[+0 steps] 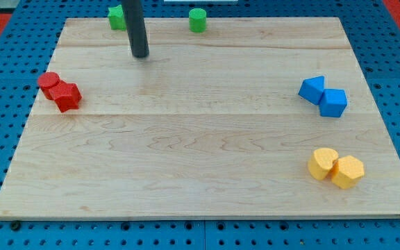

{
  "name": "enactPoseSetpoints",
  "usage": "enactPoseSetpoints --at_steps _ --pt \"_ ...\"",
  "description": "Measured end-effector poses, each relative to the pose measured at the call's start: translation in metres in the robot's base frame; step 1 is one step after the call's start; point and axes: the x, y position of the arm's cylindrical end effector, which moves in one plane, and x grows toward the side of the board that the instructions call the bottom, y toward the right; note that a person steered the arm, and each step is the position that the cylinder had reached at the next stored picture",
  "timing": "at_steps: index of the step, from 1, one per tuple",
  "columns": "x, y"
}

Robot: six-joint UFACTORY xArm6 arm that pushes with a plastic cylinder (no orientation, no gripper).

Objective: Move the red star diagonally to the bottom left of the green circle

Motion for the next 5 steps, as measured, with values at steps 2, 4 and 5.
enactPoseSetpoints --at_steps 2,4,5 --pt "0.124 -0.067" --pt "0.068 -0.156" --pt "0.021 -0.145"
